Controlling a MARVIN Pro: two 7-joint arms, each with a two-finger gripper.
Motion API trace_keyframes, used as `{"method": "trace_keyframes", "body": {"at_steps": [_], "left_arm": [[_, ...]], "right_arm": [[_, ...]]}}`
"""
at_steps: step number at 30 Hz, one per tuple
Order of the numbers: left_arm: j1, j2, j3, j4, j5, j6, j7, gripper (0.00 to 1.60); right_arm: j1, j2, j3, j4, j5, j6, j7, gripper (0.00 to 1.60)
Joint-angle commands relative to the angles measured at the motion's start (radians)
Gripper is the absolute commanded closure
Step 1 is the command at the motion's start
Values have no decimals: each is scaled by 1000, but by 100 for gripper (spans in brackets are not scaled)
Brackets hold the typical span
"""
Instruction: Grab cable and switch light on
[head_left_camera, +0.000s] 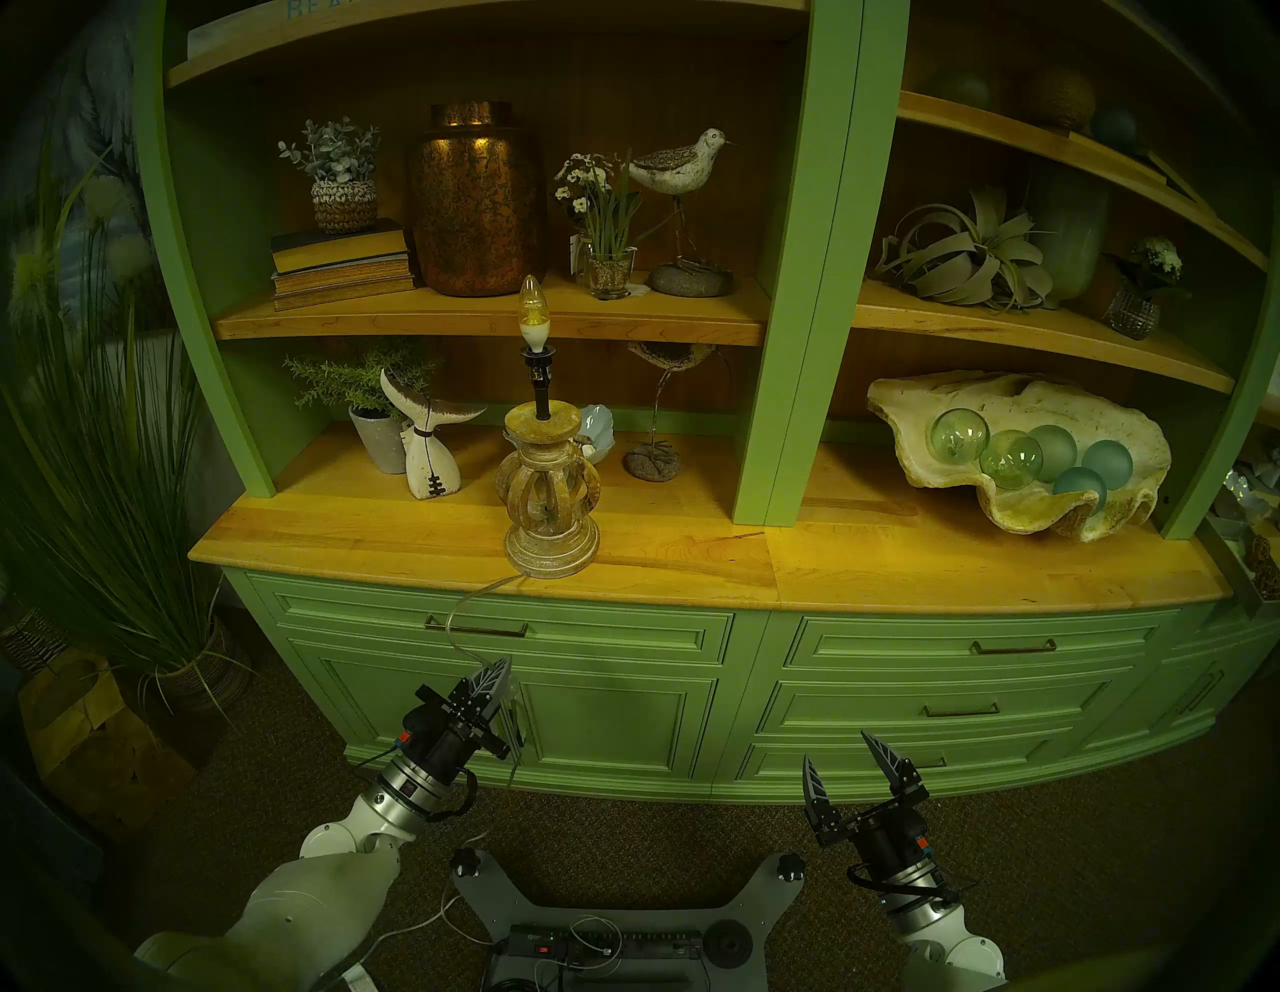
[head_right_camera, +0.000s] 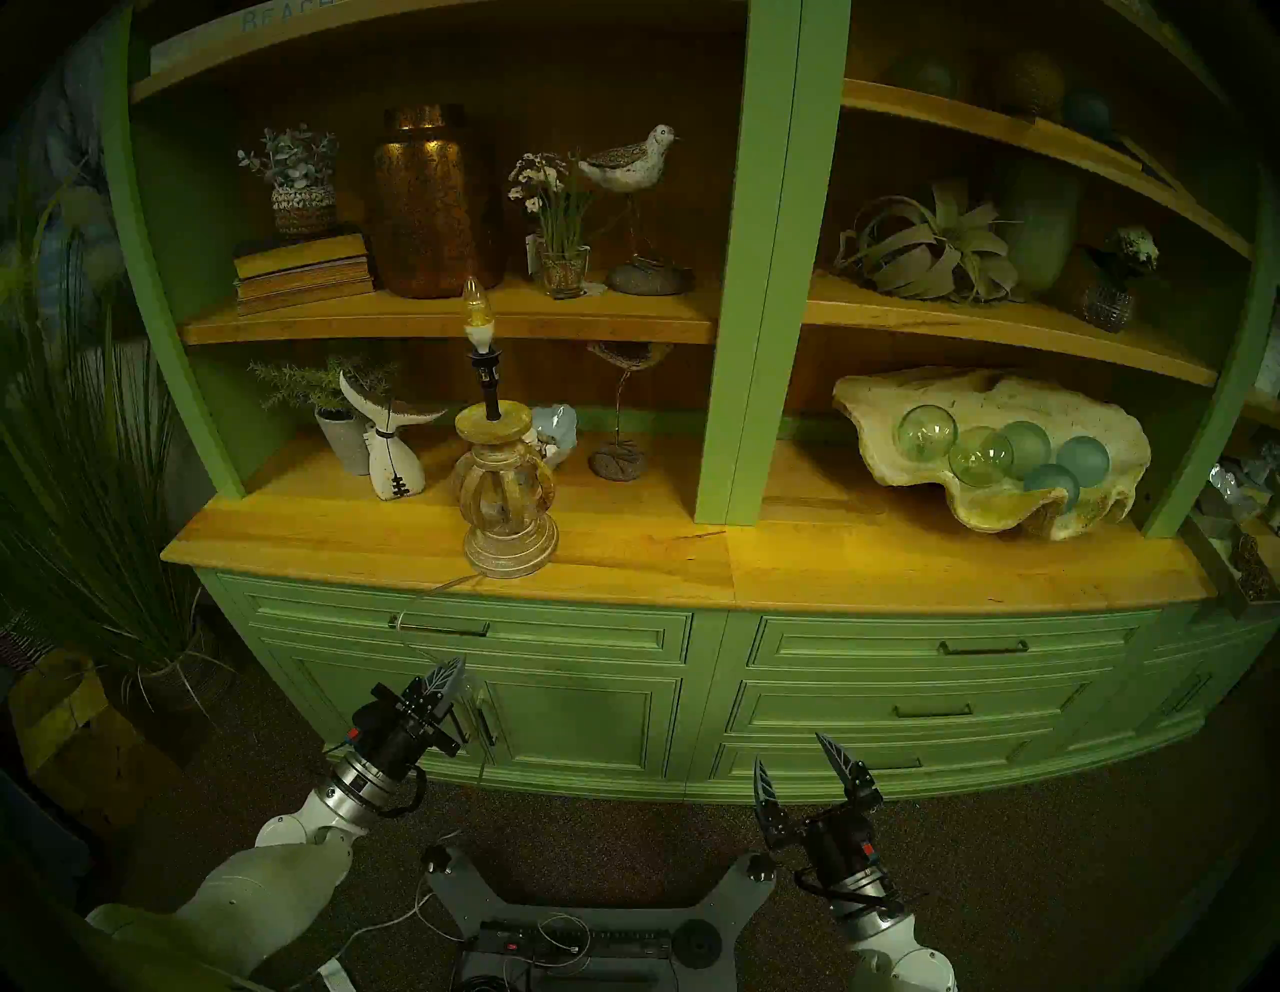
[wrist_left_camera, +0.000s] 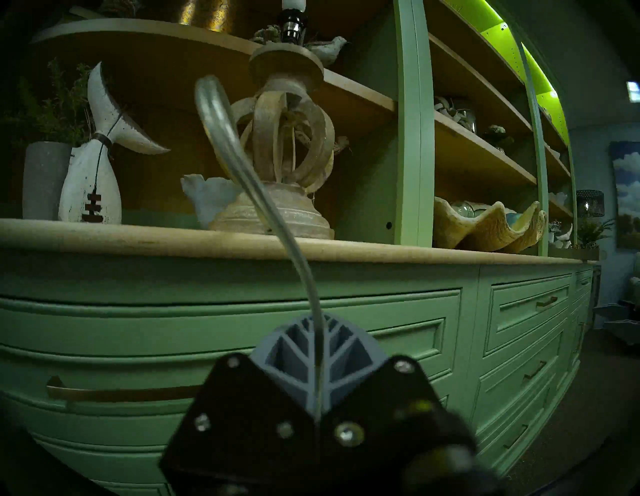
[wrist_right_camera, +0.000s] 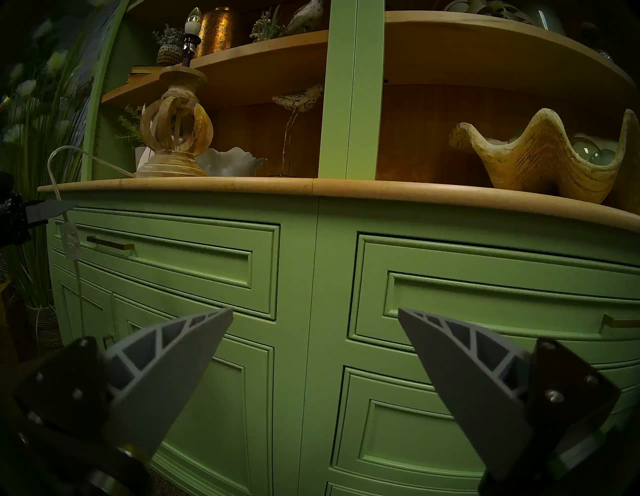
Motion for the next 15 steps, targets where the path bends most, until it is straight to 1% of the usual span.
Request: {"method": "trace_keyframes", "body": {"at_steps": [1, 2, 4, 6, 9, 10, 11, 12, 13, 15], "left_arm": [[51, 52, 12, -117, -61, -2, -105, 160], [62, 60, 13, -135, -69, 4, -107, 160], [61, 63, 20, -133, -71, 1, -99, 160], [86, 84, 23, -181, -92, 8, -105, 160], [101, 105, 27, -218, -108, 10, -99, 160], [101, 105, 27, -218, -108, 10, -99, 160], [105, 114, 29, -230, -108, 1, -100, 160], [123, 128, 26, -269, -108, 1, -88, 160], [111, 126, 26, -250, -115, -12, -98, 160], [123, 144, 19, -287, -122, -12, -86, 160]], "right_arm": [[6, 2, -3, -22, 1, -7, 4, 0], [6, 2, -3, -23, 1, -7, 4, 0], [6, 2, -3, -23, 1, -6, 4, 0], [6, 2, -3, -23, 1, -6, 4, 0], [5, 2, -3, -23, 1, -6, 4, 0], [5, 2, -3, -23, 1, -6, 4, 0], [6, 2, -3, -23, 1, -6, 4, 0], [6, 2, -3, -23, 1, -6, 4, 0], [6, 2, -3, -22, 1, -6, 4, 0], [6, 2, -3, -22, 1, -6, 4, 0]]}}
